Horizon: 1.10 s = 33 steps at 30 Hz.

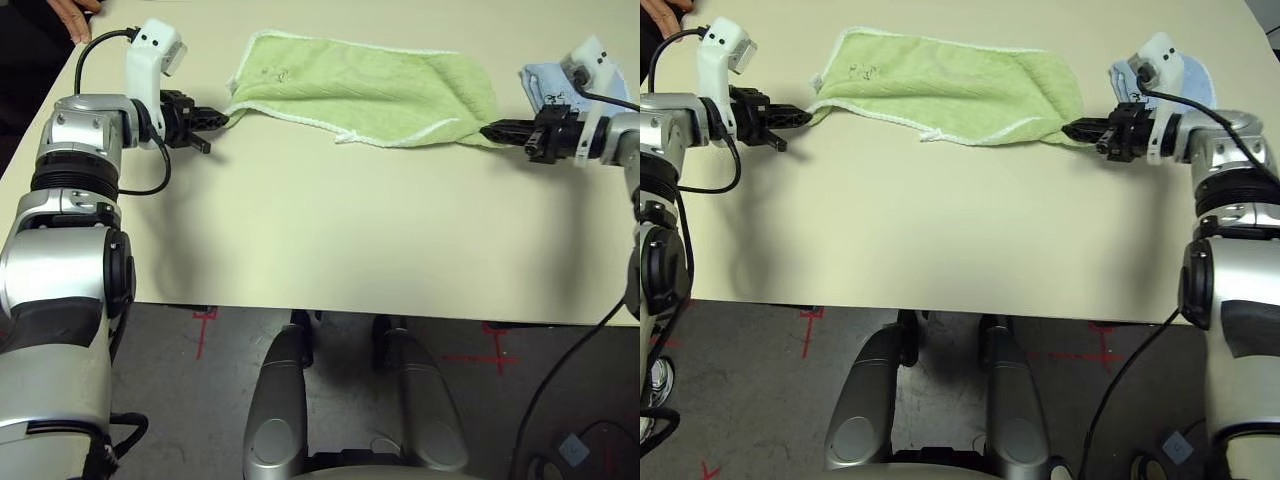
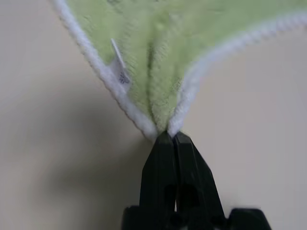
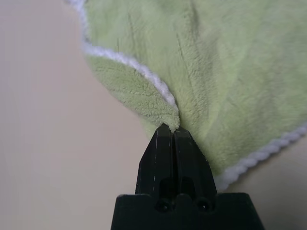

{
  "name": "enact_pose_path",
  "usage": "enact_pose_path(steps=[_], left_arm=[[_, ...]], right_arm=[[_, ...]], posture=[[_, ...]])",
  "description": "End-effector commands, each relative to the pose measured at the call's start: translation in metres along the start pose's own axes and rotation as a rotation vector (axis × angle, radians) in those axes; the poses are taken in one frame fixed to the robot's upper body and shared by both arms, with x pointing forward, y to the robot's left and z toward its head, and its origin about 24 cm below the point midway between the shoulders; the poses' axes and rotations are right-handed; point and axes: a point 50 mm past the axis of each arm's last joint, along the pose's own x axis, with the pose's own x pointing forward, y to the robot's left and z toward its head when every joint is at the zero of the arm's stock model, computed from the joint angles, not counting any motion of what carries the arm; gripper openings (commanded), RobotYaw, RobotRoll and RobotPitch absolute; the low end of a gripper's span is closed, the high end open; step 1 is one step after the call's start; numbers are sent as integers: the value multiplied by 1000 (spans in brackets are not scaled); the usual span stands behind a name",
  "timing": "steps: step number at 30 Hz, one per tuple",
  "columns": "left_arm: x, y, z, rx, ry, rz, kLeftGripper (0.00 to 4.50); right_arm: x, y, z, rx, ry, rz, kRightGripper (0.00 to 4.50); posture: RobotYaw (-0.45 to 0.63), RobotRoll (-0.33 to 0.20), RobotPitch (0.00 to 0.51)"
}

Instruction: Fold the towel and set it aside.

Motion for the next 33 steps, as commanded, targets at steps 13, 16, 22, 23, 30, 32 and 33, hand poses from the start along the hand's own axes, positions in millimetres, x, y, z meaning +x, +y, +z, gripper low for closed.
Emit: enact_pose_path(steps=[13,16,22,23,30,32,33], left_arm=[[-66,-2,-2,133,249,-148,34],[-70,-4,-8,149,290,-165,34],[-61,-14,-8,119,267,-246,34],[-59,-14,-9,114,264,-252,34],[-49,-17,-15,96,274,-286,34],[-48,-17,-14,92,269,-290,34],[-47,-17,-14,92,266,-291,34]], right_arm=[[-32,2,-4,-260,-151,-35,0],[-45,4,-16,-222,-134,-31,0],[-50,12,-24,-334,-115,2,0],[-50,12,-24,-352,-121,-8,0],[-43,22,-32,-463,-84,54,0],[-40,25,-38,-471,-60,81,0],[-40,26,-40,-453,-57,89,0]], posture=[[96,0,398],[88,0,396],[83,0,394],[79,0,393],[67,0,397],[65,0,398],[64,0,396]])
